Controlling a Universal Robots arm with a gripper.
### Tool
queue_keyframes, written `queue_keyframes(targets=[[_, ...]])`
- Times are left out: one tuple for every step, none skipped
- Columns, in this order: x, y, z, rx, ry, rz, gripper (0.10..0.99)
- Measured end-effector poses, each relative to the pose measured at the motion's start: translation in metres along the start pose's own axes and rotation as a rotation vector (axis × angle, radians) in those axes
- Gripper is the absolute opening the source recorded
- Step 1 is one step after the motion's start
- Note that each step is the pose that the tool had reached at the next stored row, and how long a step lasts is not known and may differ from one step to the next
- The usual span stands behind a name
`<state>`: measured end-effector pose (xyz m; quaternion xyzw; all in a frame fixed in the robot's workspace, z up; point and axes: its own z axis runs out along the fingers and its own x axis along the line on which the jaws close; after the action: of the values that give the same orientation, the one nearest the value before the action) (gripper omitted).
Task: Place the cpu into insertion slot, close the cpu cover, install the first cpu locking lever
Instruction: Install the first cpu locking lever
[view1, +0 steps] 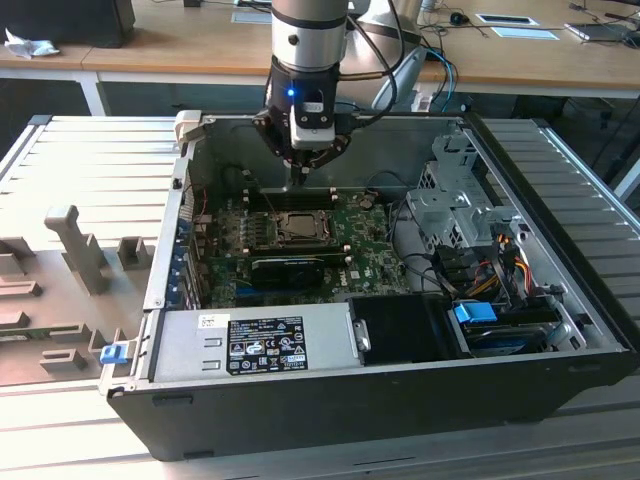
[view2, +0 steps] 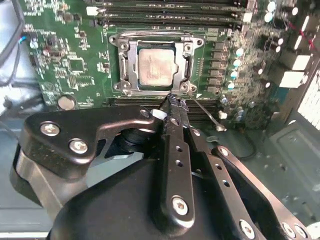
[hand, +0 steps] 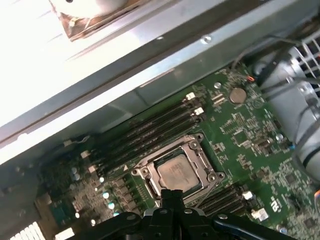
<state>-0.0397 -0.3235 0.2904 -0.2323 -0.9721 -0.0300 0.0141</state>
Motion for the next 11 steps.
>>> queue_keyframes(targets=[[0.0,0.0,0.0,0.001,0.001,-0.019,0.106],[0.0,0.0,0.0001,0.002,0.0021,-0.039,0.106],[0.0,0.0,0.0001,0.003,0.004,-0.076,0.106],[0.0,0.0,0.0002,0.004,0.0056,-0.107,0.106],[0.0,0.0,0.0002,0.005,0.0065,-0.124,0.106],[0.0,0.0,0.0002,0.006,0.0075,-0.144,0.106],[0.0,0.0,0.0002,0.007,0.0092,-0.177,0.106],[0.0,0.0,0.0002,0.009,0.0112,-0.214,0.106],[0.0,0.0,0.0002,0.01,0.0125,-0.239,0.106],[0.0,0.0,0.0002,0.011,0.0133,-0.256,0.106],[0.0001,-0.0001,0.0002,0.011,0.0135,-0.259,0.106]])
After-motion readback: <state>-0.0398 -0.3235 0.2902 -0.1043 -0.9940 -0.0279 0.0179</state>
